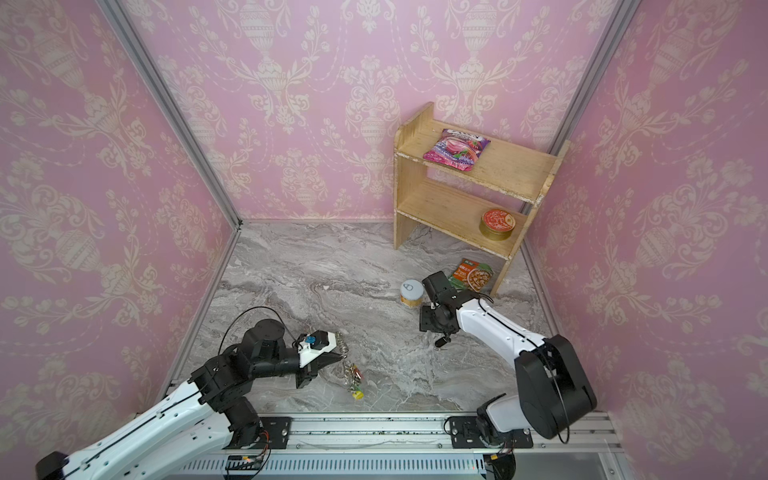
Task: Put the keys on the keyring
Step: 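Lower the open right gripper onto the black-tagged key's ring end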
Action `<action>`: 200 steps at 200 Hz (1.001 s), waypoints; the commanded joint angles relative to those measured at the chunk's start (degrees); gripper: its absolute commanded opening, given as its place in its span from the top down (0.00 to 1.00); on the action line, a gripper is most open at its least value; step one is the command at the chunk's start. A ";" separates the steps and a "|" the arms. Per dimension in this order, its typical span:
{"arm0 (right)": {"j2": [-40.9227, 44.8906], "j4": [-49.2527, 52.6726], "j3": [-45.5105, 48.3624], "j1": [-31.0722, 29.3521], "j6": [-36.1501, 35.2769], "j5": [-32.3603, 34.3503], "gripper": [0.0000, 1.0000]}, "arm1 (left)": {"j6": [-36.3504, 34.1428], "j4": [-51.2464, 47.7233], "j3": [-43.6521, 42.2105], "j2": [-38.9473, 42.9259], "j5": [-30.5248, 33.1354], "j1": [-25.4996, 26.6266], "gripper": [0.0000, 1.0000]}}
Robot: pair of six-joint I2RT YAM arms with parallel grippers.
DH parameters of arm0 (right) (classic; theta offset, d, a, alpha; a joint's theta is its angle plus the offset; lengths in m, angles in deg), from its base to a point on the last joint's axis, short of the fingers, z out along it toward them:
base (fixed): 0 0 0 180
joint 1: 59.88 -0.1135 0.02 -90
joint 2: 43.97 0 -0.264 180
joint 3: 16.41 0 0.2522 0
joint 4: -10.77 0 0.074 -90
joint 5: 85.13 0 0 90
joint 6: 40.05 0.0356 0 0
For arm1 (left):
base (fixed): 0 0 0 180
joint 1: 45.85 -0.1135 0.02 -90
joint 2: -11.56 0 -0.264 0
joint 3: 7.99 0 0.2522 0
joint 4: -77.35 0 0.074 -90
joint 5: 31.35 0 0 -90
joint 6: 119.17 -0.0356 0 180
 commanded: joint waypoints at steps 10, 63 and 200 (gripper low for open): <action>-5.28 -0.80 -1.08 1.50 -2.42 -0.78 0.39 | -0.32 -0.33 1.34 1.16 0.68 0.38 1.00; -5.77 1.52 1.26 2.66 -0.81 -2.10 0.39 | -0.67 -0.44 1.40 1.00 0.69 0.44 1.00; 8.36 -3.47 14.51 -5.65 17.24 -11.27 0.34 | -1.22 -0.44 1.55 0.09 0.11 0.42 1.00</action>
